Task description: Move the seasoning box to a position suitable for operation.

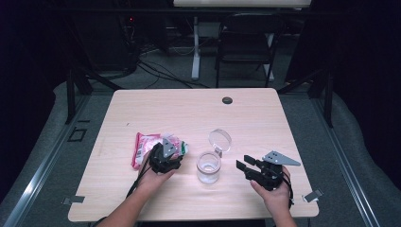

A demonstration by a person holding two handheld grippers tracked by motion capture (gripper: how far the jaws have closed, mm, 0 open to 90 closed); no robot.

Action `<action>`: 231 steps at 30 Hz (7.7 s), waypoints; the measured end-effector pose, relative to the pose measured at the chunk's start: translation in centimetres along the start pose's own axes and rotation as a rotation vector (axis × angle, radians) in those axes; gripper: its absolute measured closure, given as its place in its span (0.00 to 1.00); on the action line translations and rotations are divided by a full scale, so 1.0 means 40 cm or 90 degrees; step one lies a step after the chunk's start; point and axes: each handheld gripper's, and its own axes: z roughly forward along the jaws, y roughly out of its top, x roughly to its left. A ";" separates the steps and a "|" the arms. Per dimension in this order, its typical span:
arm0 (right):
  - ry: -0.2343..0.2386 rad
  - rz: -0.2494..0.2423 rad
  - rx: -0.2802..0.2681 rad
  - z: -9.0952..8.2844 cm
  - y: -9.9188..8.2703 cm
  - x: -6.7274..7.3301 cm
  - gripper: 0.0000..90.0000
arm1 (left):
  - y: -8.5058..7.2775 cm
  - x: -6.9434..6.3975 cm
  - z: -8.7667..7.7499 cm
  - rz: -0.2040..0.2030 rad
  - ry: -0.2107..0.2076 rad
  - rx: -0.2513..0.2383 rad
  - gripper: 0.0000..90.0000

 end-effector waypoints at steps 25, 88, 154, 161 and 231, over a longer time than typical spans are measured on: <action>-0.017 0.014 -0.002 -0.023 -0.017 -0.006 0.60 | -0.003 0.020 0.046 0.002 0.110 0.013 0.82; 0.014 0.000 0.003 0.042 0.016 0.003 0.60 | -0.070 0.294 -0.267 -0.305 0.072 -0.159 1.00; -0.058 -0.088 -0.079 -0.047 0.052 0.051 0.50 | 0.083 0.005 -0.241 -0.088 -0.147 -0.191 1.00; -0.006 -0.117 -0.089 -0.040 0.084 0.123 0.64 | 0.063 -0.011 -0.235 -0.086 -0.150 -0.184 1.00; 0.173 -0.223 0.082 0.238 0.168 0.235 1.00 | -0.077 -0.053 -0.181 -0.112 -0.141 -0.136 0.46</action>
